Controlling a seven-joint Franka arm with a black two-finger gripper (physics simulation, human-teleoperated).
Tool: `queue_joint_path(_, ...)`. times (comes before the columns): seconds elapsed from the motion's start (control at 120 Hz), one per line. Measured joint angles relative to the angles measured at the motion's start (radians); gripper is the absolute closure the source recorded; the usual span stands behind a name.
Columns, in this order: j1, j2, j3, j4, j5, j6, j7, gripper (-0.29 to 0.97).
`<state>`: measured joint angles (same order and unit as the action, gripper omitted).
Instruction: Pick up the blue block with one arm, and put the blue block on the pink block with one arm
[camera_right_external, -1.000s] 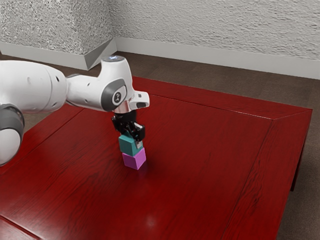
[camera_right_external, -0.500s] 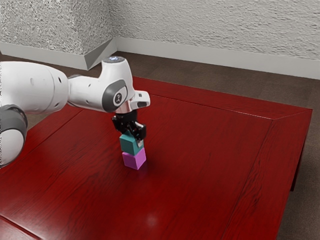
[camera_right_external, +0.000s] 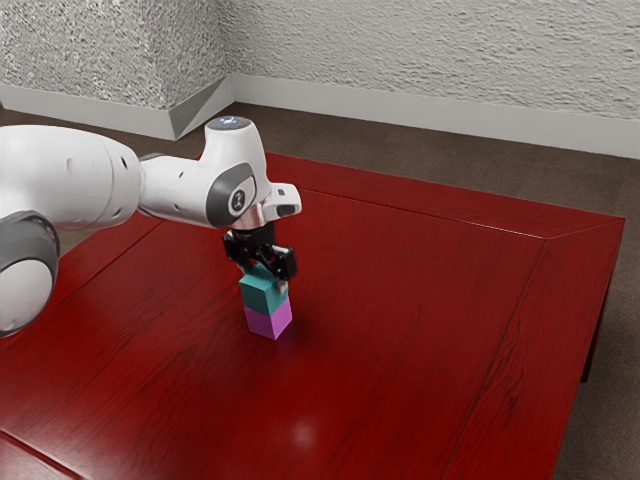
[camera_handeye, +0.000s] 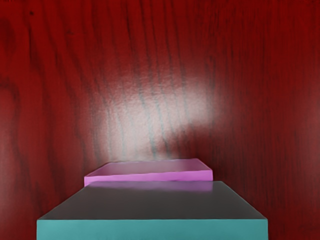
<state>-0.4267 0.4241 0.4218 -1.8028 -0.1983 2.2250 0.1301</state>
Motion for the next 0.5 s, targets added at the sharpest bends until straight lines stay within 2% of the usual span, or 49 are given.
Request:
queue_joint_path(0.092, -0.002, -0.012, 0.000, 0.000, 0.004, 0.002, -0.003, 0.06)
queue_joint_path(0.267, -0.004, -0.117, 0.000, 0.000, 0.039, -0.019, -0.006, 0.03)
queue_joint_path(0.5, 0.000, -0.138, 0.001, 0.044, 0.033, -0.151, 0.007, 0.01)
